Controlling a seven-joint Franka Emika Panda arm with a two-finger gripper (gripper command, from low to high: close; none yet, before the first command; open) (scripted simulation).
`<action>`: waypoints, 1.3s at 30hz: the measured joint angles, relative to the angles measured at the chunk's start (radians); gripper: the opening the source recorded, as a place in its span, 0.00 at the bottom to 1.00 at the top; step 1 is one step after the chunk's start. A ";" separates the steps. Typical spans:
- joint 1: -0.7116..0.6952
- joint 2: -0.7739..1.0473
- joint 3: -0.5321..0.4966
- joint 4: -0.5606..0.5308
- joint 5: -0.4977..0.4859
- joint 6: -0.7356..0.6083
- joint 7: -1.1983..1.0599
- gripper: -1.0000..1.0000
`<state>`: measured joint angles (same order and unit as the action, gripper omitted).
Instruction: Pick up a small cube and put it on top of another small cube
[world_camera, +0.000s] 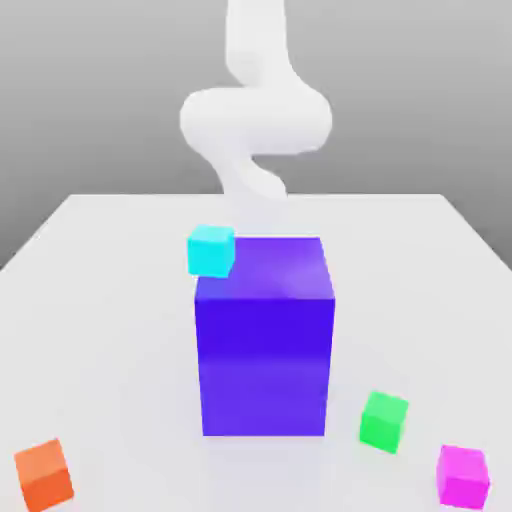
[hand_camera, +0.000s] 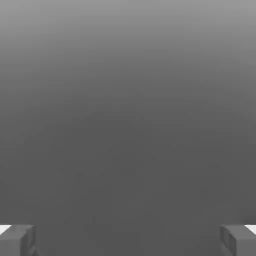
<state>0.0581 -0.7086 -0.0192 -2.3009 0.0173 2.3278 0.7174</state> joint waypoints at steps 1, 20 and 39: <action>0.024 0.039 -0.008 0.000 0.009 0.012 -0.037 0.50; 0.321 0.731 0.015 -0.007 0.116 0.222 -0.650 0.50; 0.406 1.213 0.037 0.021 -0.042 0.456 -0.802 0.00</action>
<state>0.4641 0.5046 0.0174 -2.2803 -0.0245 2.7834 -0.0842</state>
